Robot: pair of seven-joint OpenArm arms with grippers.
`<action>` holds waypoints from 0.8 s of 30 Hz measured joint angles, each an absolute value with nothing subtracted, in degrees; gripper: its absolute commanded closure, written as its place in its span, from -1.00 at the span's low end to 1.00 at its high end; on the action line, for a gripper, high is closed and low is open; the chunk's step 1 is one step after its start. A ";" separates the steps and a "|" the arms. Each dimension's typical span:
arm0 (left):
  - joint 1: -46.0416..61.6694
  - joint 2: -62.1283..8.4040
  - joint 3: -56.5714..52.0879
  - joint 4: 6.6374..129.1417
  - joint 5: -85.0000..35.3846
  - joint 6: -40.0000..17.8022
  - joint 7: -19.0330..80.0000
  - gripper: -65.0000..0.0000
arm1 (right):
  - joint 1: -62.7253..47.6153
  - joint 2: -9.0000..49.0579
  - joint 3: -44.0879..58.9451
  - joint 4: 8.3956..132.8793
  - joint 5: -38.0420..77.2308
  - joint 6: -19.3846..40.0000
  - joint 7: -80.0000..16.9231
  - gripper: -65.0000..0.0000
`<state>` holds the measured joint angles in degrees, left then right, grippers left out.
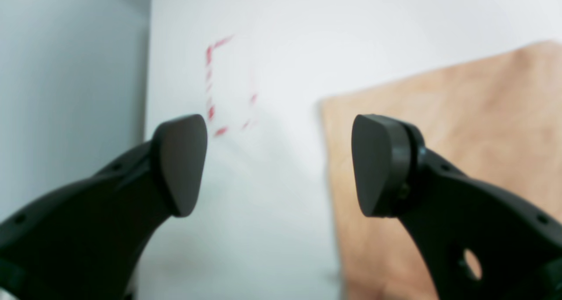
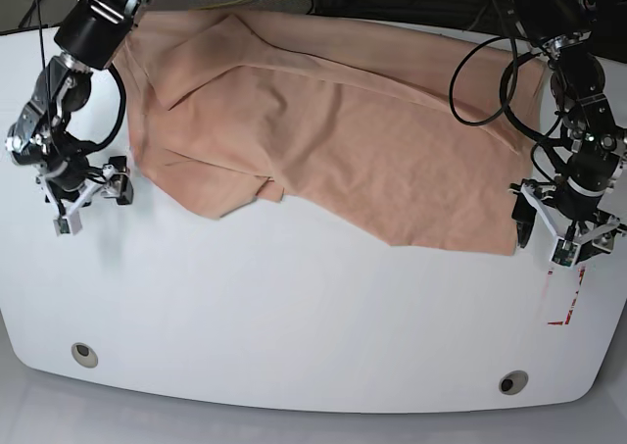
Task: Layout the t-shirt on the table in an organized manner, then fold the t-shirt properly
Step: 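Release the shirt and lower both grippers toward its hem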
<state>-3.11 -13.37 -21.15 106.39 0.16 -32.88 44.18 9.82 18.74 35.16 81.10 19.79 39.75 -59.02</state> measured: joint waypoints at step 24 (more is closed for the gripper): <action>-1.76 -11.88 -19.90 105.95 0.34 -32.93 44.12 -0.45 | 19.22 17.74 19.92 61.76 20.49 39.90 -54.30 -0.56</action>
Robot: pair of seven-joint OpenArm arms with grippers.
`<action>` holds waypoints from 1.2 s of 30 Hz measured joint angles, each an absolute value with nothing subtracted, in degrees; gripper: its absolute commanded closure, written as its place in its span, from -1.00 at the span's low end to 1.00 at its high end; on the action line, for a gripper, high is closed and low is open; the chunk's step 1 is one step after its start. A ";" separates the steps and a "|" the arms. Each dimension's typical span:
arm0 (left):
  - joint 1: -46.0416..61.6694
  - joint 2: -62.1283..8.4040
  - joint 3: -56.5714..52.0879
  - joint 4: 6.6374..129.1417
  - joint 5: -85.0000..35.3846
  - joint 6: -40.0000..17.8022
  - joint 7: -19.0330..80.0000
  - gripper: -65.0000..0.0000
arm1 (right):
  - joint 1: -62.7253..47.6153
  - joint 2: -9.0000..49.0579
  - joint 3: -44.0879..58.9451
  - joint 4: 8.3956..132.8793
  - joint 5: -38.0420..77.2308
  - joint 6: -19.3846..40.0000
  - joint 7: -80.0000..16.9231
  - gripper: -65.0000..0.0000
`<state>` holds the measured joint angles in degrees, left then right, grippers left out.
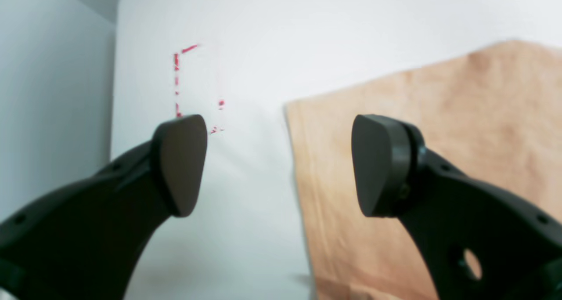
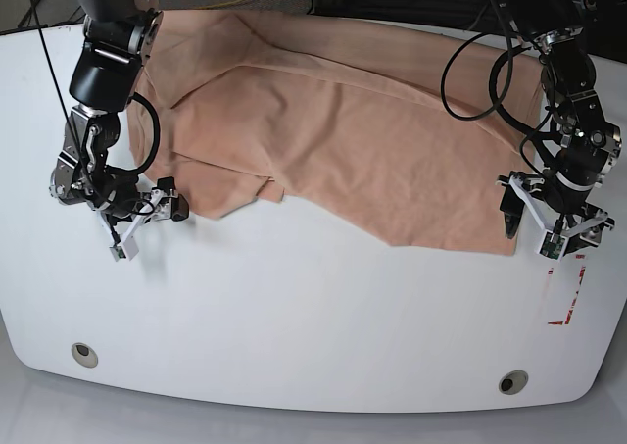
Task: Layout the t-shirt on the table in an organized manner, then fold the t-shirt properly
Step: 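Release the shirt and lower both grippers toward its hem, then move the right gripper along the shirt hem to flatten it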
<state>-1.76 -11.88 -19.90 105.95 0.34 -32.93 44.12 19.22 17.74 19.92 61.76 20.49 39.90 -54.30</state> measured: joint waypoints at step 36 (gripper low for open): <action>-1.91 -11.94 -19.92 105.19 0.36 -32.88 44.10 -0.45 | 13.41 15.09 9.15 68.95 21.52 39.88 -51.86 0.95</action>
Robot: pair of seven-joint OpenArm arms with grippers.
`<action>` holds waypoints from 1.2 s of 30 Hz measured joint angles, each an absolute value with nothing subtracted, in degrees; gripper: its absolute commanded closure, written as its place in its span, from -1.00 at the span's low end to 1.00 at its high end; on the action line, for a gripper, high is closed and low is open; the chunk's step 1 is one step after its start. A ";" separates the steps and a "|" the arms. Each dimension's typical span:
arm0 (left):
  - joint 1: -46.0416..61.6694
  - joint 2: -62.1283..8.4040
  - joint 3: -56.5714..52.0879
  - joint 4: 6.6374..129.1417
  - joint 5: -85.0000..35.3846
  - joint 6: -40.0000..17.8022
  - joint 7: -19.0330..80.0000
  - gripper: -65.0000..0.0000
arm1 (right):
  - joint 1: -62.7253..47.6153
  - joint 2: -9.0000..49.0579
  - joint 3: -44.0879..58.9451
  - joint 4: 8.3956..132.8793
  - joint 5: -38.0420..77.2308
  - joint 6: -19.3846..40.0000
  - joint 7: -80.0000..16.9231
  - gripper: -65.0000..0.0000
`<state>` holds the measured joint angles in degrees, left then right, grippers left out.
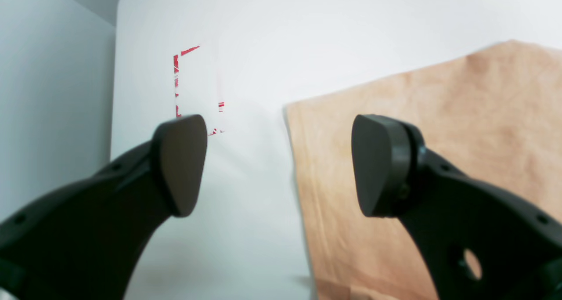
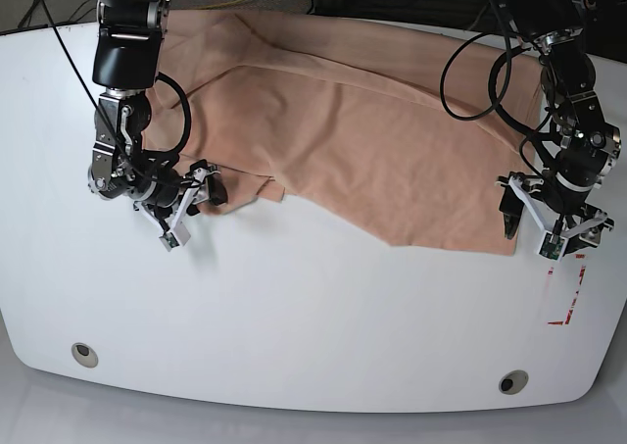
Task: Layout the t-shirt on the table in an organized manner, then fold the t-shirt properly
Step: 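Move the right gripper along the shirt hem to flatten it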
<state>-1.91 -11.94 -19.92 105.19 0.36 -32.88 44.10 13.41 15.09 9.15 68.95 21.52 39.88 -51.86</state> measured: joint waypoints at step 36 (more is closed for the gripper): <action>1.28 -11.90 -19.81 104.77 0.34 -32.88 43.97 -0.45 | 14.31 19.51 24.08 82.21 19.68 39.86 -53.49 1.00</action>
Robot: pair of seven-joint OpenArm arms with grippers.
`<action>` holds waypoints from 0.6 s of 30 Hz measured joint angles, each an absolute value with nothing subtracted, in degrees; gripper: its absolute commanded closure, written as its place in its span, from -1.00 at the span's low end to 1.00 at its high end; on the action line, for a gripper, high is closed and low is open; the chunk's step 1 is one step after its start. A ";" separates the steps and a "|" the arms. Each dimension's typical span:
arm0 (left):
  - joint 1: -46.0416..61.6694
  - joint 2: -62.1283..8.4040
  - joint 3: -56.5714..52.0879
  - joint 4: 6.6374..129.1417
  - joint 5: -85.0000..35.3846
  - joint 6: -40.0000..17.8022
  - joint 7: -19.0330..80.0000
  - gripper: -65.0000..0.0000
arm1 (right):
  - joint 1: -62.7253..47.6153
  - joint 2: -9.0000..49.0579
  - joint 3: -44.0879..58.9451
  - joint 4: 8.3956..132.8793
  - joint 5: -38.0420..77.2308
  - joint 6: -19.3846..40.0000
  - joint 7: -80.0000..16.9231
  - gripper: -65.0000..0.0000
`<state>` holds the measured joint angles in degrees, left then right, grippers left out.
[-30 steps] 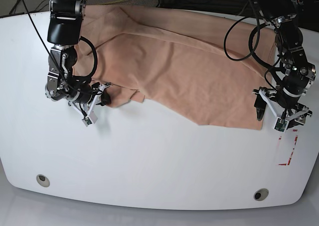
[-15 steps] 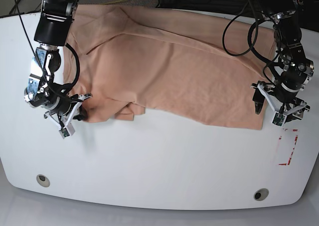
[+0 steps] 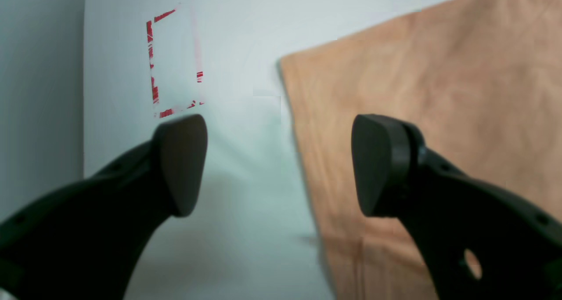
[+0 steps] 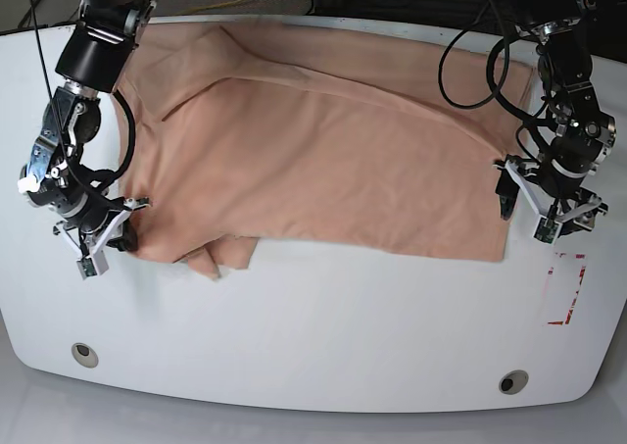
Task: Layout the t-shirt on the table in an organized manner, then fold the t-shirt properly
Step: 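Move the right gripper along the shirt hem to flatten it, then grasp the hem corner of the peach shirt with the right gripper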
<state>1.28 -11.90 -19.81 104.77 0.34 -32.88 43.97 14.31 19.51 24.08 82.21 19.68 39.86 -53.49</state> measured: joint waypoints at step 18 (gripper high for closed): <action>1.28 -11.16 -19.81 104.75 0.34 -32.86 43.92 -0.45 | 13.80 18.72 24.01 75.37 13.32 39.92 -53.15 -0.95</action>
<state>1.28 -11.16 -19.81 104.75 0.34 -32.86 43.92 13.80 18.72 24.01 75.37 13.32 39.92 -53.15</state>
